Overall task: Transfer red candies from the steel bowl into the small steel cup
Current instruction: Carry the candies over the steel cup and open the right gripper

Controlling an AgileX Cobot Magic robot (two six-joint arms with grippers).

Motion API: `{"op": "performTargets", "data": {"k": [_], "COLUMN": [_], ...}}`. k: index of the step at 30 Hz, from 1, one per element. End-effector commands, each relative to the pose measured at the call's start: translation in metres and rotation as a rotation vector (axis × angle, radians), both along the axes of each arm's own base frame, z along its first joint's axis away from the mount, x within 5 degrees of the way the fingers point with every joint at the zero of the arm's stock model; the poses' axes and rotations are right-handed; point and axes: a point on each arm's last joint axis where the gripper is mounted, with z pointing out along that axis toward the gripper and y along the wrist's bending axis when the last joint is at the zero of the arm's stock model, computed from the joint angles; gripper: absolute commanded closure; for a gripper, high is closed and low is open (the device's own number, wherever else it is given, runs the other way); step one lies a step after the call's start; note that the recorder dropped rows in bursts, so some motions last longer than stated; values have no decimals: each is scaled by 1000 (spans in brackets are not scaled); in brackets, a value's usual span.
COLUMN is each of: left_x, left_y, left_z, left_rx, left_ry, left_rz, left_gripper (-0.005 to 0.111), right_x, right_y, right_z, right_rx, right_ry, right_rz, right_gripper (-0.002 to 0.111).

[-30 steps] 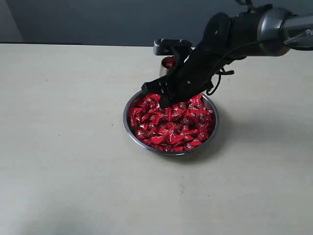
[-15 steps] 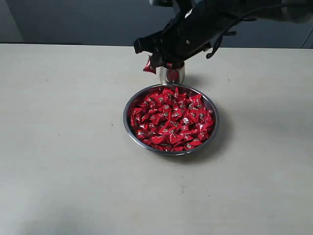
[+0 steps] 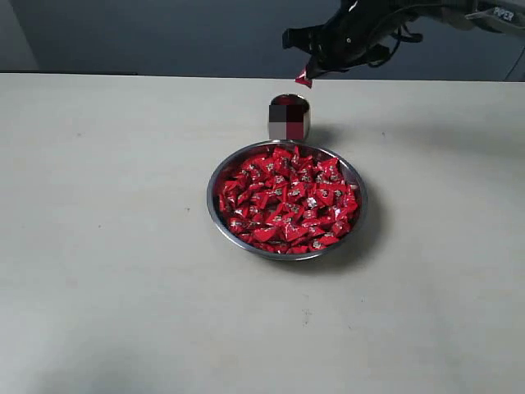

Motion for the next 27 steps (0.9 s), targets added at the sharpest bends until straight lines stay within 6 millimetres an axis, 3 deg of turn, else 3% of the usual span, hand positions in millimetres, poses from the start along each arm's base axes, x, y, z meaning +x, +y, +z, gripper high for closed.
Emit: {"op": "performTargets", "data": {"k": [1, 7, 14, 18, 27], "left_x": [0, 0, 0, 0, 0], "left_y": [0, 0, 0, 0, 0], "left_z": [4, 4, 4, 4, 4], "left_rx": [2, 2, 2, 2, 2], "left_ry": [-25, -25, -25, -25, -25], "left_rz": [3, 3, 3, 3, 3], "left_gripper": [106, 106, 106, 106, 106], "right_x": [8, 8, 5, 3, -6], "right_y": [3, 4, 5, 4, 1], "right_z": [-16, -28, -28, -18, 33], "right_rx": [-30, -54, -47, -43, -14], "right_ry": [47, 85, 103, 94, 8], "right_rz": [32, 67, 93, 97, 101], "right_gripper": [108, 104, 72, 69, 69]}}
